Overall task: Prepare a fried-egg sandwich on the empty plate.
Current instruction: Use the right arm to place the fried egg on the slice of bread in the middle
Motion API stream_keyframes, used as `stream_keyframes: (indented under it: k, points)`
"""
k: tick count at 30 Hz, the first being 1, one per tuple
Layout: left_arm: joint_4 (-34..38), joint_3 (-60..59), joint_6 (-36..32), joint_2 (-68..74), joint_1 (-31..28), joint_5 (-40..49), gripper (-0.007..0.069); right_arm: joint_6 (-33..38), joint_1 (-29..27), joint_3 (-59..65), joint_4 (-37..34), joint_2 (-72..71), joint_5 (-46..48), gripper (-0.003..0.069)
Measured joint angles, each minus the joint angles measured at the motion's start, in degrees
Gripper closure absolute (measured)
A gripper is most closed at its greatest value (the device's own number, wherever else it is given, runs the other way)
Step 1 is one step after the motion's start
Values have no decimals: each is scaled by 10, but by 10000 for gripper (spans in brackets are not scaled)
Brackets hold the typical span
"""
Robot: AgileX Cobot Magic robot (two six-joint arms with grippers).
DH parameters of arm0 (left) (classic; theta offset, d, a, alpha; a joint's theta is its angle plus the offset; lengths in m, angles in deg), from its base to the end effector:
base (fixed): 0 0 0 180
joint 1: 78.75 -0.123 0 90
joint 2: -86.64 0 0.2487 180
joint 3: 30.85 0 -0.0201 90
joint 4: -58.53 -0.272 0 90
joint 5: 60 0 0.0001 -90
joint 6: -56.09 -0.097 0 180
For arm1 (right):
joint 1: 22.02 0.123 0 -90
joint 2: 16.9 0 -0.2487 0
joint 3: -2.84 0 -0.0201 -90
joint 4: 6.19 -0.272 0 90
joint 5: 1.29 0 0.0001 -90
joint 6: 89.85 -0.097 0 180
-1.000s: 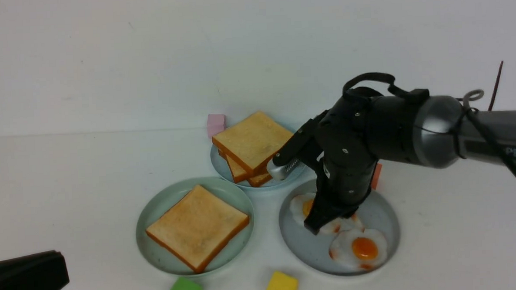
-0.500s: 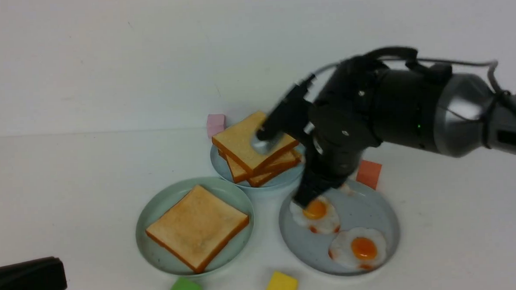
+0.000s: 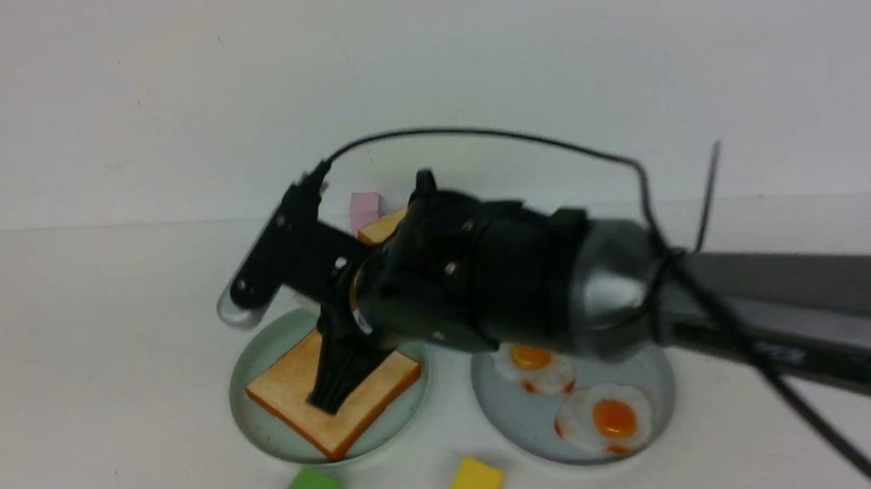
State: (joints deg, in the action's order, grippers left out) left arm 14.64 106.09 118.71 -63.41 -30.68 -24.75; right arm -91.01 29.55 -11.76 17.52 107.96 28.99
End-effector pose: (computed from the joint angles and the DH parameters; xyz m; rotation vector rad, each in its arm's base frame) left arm 0.1133 -0.0680 0.3304 0.0574 1.7640 -0.5703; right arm 0.3059 0.3538 0.1807 -1.3156 1.9981 0.0146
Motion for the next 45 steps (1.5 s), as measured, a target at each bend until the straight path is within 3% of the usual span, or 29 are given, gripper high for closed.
stream_keyframes:
  k: [16, 35, 41, 44, 45]
  points:
    - [-8, 0, 15, 0, 0, -1, 620, 0, 4, 0, 12, 27, -22, 590]
    - [-4, 0, 15, 0, 0, -3, 620, -15, 4, -1, 108, 68, -46, 584]
    - [-4, 0, 15, 0, 0, -3, 620, -23, 4, -2, 110, 69, -47, 484]
    - [-4, 0, 15, 0, 0, -3, 620, -66, 4, -2, 110, 69, -46, 326]
    - [-4, 0, 15, 0, 0, -3, 620, -68, 4, -2, 110, 69, -46, 316]
